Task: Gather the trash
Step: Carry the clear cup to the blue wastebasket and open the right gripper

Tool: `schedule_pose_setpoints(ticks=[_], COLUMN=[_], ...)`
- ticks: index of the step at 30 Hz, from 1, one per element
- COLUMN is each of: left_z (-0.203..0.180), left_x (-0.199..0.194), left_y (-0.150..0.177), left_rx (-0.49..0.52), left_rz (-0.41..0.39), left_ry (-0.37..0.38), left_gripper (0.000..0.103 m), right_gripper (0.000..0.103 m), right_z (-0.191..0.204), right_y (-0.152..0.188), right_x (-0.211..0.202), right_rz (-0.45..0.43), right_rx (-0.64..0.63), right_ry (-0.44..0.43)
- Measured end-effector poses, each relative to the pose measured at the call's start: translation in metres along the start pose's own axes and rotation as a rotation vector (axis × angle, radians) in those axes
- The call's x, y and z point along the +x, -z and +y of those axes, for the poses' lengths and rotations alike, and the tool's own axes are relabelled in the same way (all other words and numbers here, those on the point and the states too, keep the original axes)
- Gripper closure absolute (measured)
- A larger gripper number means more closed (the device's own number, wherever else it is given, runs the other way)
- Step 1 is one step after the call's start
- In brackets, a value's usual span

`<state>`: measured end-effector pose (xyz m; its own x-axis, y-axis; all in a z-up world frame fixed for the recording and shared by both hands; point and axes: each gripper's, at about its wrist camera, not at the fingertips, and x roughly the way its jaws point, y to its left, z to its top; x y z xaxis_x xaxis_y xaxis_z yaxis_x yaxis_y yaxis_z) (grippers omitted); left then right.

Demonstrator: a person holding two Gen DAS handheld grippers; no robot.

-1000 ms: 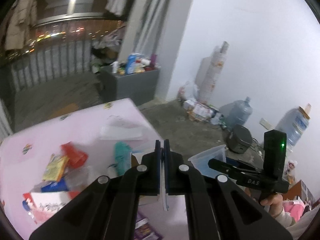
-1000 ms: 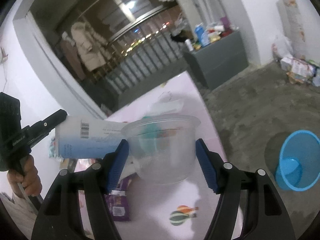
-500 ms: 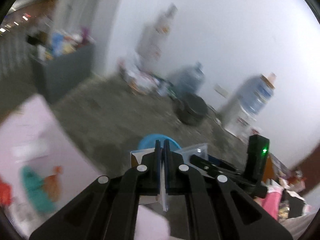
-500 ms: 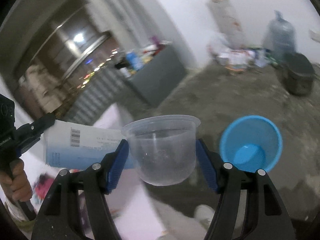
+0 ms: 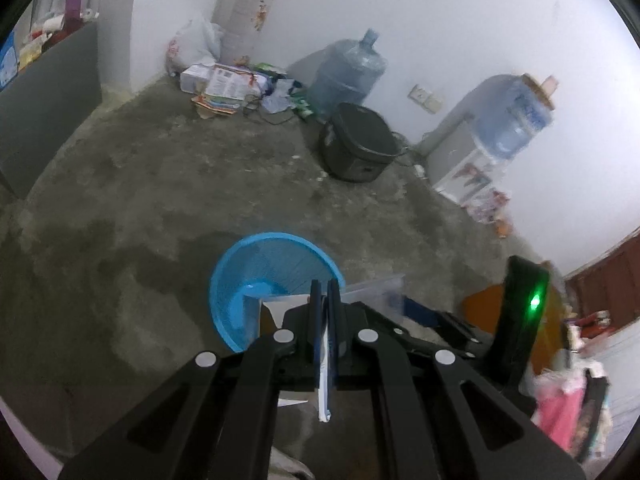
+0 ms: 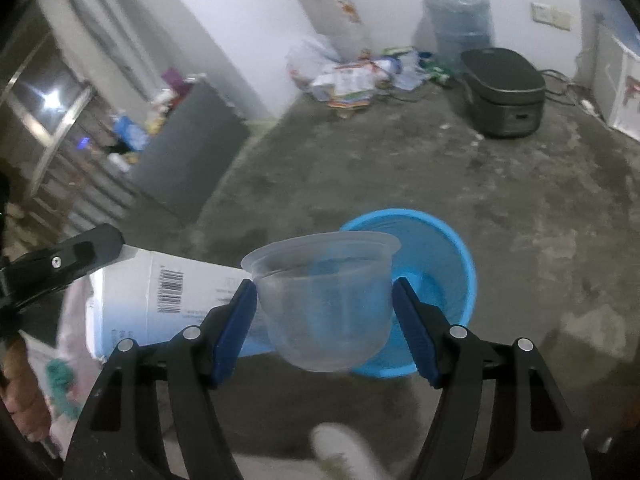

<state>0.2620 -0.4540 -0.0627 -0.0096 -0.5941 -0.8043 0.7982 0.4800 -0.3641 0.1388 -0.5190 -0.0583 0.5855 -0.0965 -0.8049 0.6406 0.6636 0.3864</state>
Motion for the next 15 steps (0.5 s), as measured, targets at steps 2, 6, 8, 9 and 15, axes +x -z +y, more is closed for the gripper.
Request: schedule_pose_setpoints(ticks=[2,6,8,9,15], left_z=[0.004,0.011,0.011,0.012,-0.003], left_x=[0.017,0.018,0.008,0.004,-0.056], left_y=[-0.003,0.003,0.006,0.007,0.015], left_rx=[0.005,-0.040,-0.039,-0.035,0.000], left_rz=[0.006,-0.046,-0.070,-0.081,-0.221], left_ry=[-0.033,-0.049,-0.040,-0.043,-0.034], left_gripper=[0.075,0.052,0.046,0.041,0.016], right_gripper=[0.021,0.021,0.021,0.021,0.009], right_z=[-0.006,-0.013,-0.015,-0.014,0.006], right_y=[-0.001,0.002,0.007,0.008,0.018], right_x=[0.011,0.006,-0.008,-0.015,-0.069], right_rz=[0.007,-0.016,-0.041,-0.054,-0.191], right_rx=[-0.007,0.005,0.013,0.009,-0.101], right_ry=[0.031,0.059,0.060,0.062,0.108])
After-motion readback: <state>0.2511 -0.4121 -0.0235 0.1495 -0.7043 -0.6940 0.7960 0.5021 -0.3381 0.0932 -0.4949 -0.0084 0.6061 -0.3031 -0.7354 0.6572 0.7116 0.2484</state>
